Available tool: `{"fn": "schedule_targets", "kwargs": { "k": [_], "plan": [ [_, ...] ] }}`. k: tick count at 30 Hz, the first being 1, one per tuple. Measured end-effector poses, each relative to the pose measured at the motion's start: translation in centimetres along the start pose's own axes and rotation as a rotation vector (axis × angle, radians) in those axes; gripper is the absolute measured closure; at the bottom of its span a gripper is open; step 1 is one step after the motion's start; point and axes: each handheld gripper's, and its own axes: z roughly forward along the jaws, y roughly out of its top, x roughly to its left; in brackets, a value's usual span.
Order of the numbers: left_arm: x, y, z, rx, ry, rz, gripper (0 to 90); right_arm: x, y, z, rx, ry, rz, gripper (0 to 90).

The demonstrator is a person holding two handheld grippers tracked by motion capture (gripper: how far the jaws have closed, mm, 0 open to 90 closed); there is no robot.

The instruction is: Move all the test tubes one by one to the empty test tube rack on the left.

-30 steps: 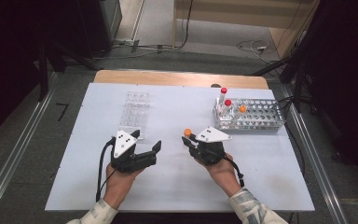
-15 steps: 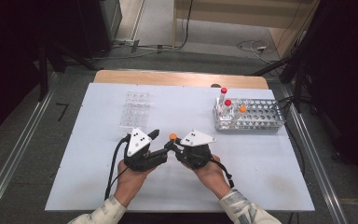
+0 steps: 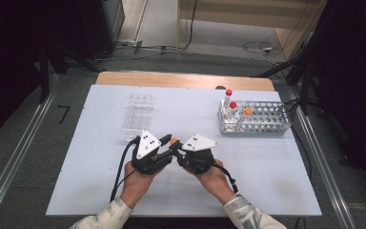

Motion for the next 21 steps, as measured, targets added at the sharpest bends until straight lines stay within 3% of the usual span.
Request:
{"fn": "schedule_targets", "kwargs": {
  "k": [12,15,16,18,21],
  "plan": [
    [0.0,0.0,0.2,0.003,-0.014,0.005,69.9,-0.1,0.0,-0.1,-0.006,0.003,0.003,71.0],
    [0.3,0.2,0.1,-0.004,-0.011,-0.006,70.2,-0.2,0.0,-0.2,-0.004,0.013,0.015,59.6],
    [0.3,0.2,0.1,-0.004,-0.011,-0.006,70.2,-0.2,0.0,-0.2,-0.004,0.013,0.015,59.6],
    [0.6,0.3,0.0,-0.007,-0.009,-0.018,70.2,-0.4,0.0,-0.1,0.002,0.012,0.010,42.3],
    [1.0,0.5,-0.1,-0.004,-0.007,-0.029,70.2,-0.6,-0.1,-0.2,0.000,-0.008,0.023,31.9]
  ]
}}
